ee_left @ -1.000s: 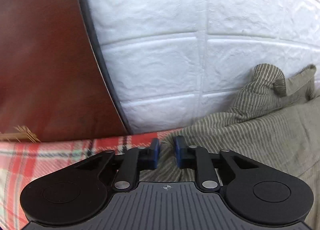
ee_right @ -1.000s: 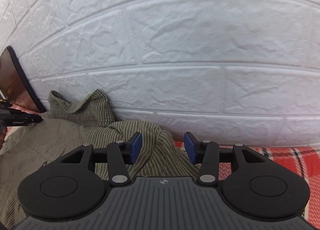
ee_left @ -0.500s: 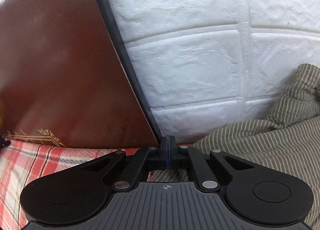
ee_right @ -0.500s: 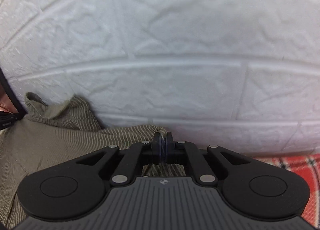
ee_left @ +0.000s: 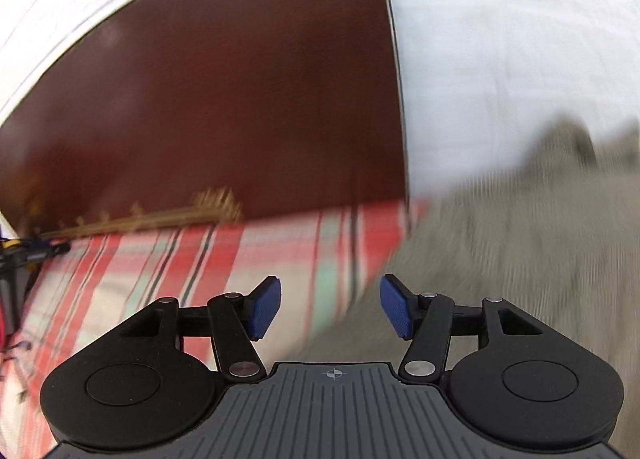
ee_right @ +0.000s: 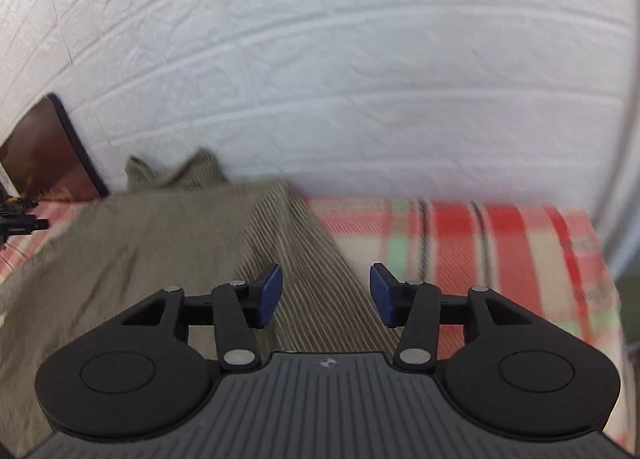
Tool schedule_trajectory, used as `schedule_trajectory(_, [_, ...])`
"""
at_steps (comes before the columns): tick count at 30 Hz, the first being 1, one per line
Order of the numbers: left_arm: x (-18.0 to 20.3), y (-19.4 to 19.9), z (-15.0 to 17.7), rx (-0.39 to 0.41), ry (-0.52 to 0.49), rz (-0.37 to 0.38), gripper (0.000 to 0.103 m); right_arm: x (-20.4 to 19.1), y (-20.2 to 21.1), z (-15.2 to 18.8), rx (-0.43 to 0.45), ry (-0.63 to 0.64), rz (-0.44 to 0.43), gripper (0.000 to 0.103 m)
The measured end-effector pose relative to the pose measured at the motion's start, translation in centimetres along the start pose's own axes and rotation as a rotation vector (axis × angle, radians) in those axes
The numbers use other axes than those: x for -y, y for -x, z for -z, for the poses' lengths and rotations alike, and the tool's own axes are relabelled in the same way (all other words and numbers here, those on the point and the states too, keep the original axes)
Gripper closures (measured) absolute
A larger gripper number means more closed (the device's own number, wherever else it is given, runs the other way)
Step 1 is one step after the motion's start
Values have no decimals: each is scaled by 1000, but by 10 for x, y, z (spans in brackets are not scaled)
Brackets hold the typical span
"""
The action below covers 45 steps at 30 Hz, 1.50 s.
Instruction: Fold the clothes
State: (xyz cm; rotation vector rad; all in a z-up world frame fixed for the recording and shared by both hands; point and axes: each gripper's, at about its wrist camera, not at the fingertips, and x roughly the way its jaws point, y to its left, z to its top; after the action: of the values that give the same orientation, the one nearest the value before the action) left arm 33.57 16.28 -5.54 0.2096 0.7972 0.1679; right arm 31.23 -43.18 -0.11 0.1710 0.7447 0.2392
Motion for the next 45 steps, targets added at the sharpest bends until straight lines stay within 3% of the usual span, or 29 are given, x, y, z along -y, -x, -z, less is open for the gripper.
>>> schedule_trajectory(2, [-13,0,20,-54,-11,-6,32,10,6,15,-21,-11,35,49])
schedule_trajectory(6, [-43,-2,47,-133,57,-2,30,26,2,33,-38,-68,86,48])
schedule_trajectory(9, [-72,-5,47,-137,96,5,22,30,2,41,-50,-56,101,48])
schedule_trajectory(13, [-70,-11,47,-121,108,-21,21,27,-2,44,-59,-21,108,48])
schedule_trajectory(15, [-70,-14,44,-111,120,-26,20,26,-2,44,-65,-10,103,56])
schedule_trajectory(16, [-70,-16,42,-109,122,-28,21,26,-2,43,-71,-13,94,66])
schedule_trajectory(21, [-67,-27,37,-95,125,-41,19,25,-1,41,-72,-11,85,75])
schedule_trajectory(22, [-67,-27,37,-97,130,-27,29,25,0,40,-66,-12,88,79])
schedule_trajectory(23, [-67,-27,37,-98,136,-13,42,25,0,40,-61,-13,90,93])
schedule_trajectory(24, [-67,-25,36,-97,137,36,71,25,1,40,-55,-14,93,99])
schedule_trajectory(25, [-65,-22,35,-98,125,40,86,25,1,40,-49,-15,96,100])
schedule_trajectory(28, [-57,-17,35,-80,56,-4,103,25,3,40,-31,-17,105,101])
schedule_trajectory(31, [-65,-18,39,-67,116,-22,103,31,5,40,-4,-43,181,101])
schedule_trajectory(38, [-63,-23,37,-65,128,-61,102,40,0,42,9,-82,317,97])
schedule_trajectory(43, [-67,-11,38,-46,115,-69,57,31,23,48,79,-110,289,80])
schedule_trajectory(45, [-67,-4,41,-48,93,-77,52,20,37,52,90,-105,241,78])
